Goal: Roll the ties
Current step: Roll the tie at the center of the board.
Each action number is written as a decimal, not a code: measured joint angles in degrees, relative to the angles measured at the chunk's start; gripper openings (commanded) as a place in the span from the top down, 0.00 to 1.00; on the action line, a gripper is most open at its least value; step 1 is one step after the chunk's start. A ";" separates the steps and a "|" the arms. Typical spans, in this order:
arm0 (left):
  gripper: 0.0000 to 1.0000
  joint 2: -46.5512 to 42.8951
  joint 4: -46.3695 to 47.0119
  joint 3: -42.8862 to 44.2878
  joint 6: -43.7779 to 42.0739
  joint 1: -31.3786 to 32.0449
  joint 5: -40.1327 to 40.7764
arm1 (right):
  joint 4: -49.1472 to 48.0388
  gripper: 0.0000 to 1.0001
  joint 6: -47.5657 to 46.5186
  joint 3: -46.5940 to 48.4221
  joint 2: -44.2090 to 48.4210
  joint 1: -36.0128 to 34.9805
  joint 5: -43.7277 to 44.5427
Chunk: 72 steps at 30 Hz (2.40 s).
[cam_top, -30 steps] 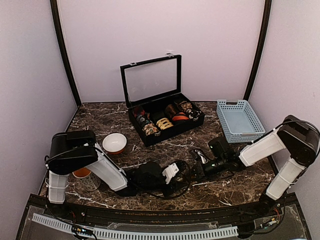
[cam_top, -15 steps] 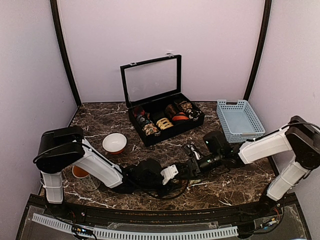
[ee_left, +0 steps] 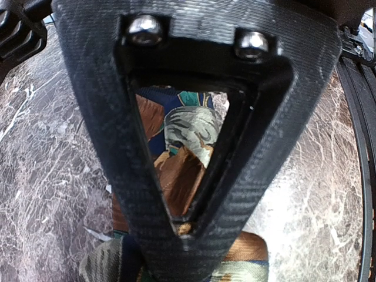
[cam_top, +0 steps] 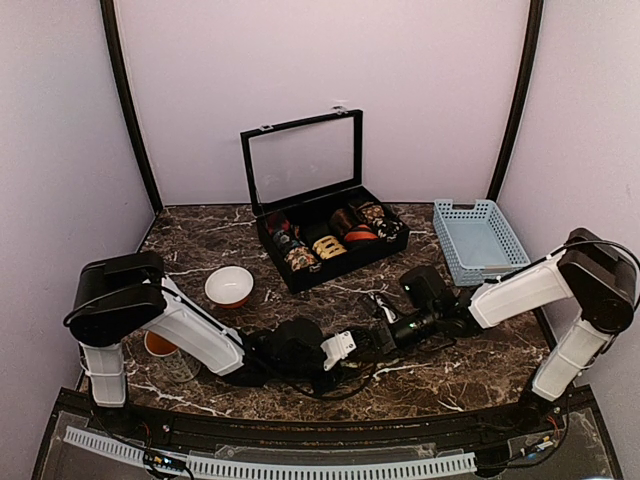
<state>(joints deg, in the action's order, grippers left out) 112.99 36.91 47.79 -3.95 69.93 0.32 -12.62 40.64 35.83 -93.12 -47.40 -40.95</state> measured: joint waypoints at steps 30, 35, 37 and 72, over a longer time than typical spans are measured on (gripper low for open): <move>0.33 6.03 22.38 -3.78 6.49 0.00 0.90 | -1.55 1.00 -4.66 -4.11 -3.08 6.82 0.61; 0.53 9.20 23.93 -0.61 7.30 0.00 2.08 | -1.77 1.00 -4.61 -4.13 -3.10 6.82 0.59; 0.64 9.70 24.33 -0.28 7.58 0.00 2.27 | -1.90 1.00 -4.61 -4.15 -3.10 6.82 0.59; 0.73 -4.79 17.77 -12.11 5.64 -2.64 -5.42 | 0.63 0.92 -5.95 -4.50 -2.47 5.77 2.10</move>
<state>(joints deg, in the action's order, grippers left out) 108.20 54.68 35.68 1.69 67.29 -5.10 -11.99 34.70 31.33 -95.59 -41.63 -38.85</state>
